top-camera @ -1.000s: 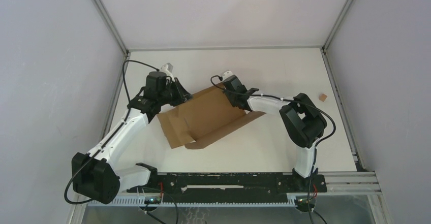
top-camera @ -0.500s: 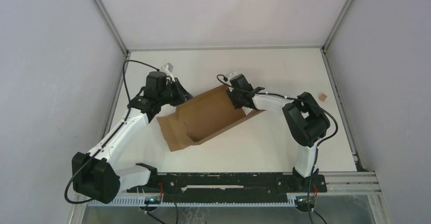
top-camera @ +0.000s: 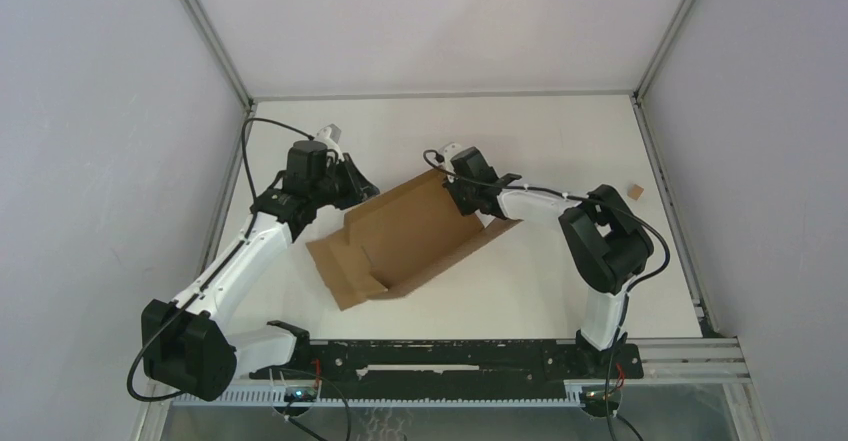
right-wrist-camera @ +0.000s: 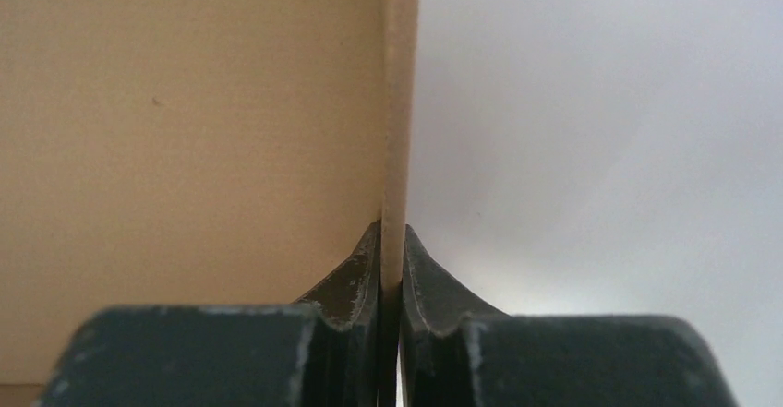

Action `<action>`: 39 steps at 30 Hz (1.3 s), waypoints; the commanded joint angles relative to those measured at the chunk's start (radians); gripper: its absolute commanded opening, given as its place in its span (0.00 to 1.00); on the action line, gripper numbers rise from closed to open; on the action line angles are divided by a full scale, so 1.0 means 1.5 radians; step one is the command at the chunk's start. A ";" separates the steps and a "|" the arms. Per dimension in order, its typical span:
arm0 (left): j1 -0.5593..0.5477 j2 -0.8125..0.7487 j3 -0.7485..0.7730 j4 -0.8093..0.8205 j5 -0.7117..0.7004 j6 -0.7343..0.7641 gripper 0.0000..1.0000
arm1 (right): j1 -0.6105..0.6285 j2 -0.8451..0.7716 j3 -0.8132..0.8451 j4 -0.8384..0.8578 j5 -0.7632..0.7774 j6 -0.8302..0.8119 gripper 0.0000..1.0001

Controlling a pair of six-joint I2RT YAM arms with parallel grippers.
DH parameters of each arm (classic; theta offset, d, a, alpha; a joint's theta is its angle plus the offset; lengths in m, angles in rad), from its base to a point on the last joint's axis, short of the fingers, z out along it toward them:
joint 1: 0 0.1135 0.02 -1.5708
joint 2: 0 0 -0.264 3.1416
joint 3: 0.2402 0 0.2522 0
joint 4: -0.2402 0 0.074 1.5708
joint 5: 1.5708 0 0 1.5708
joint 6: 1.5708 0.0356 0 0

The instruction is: Fold the paper box

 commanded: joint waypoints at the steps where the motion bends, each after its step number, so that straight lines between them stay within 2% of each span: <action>1: 0.013 -0.006 0.015 -0.010 -0.001 0.026 0.15 | 0.017 -0.039 0.006 0.046 -0.028 -0.056 0.14; 4: 0.025 -0.014 0.022 -0.021 0.000 0.031 0.16 | 0.004 -0.033 0.030 0.024 -0.063 -0.055 0.18; 7: 0.036 -0.017 0.028 -0.028 0.000 0.035 0.16 | 0.006 -0.043 0.030 0.032 -0.075 -0.068 0.26; 12: 0.043 -0.023 0.028 -0.032 0.002 0.036 0.16 | 0.020 -0.078 0.000 0.086 -0.075 -0.105 0.19; 17: 0.048 -0.036 0.023 -0.033 -0.005 0.036 0.16 | 0.032 -0.149 -0.074 0.200 -0.055 -0.127 0.14; 25: 0.111 -0.086 -0.029 -0.024 -0.031 0.023 0.19 | -0.006 -0.156 -0.074 0.131 -0.046 -0.080 0.08; 31: 0.142 -0.168 -0.088 -0.001 -0.082 -0.006 0.19 | -0.016 -0.186 -0.127 0.171 0.007 -0.054 0.07; 39: 0.149 -0.213 -0.141 -0.005 -0.137 -0.028 0.19 | -0.027 -0.230 -0.169 0.218 0.054 -0.045 0.07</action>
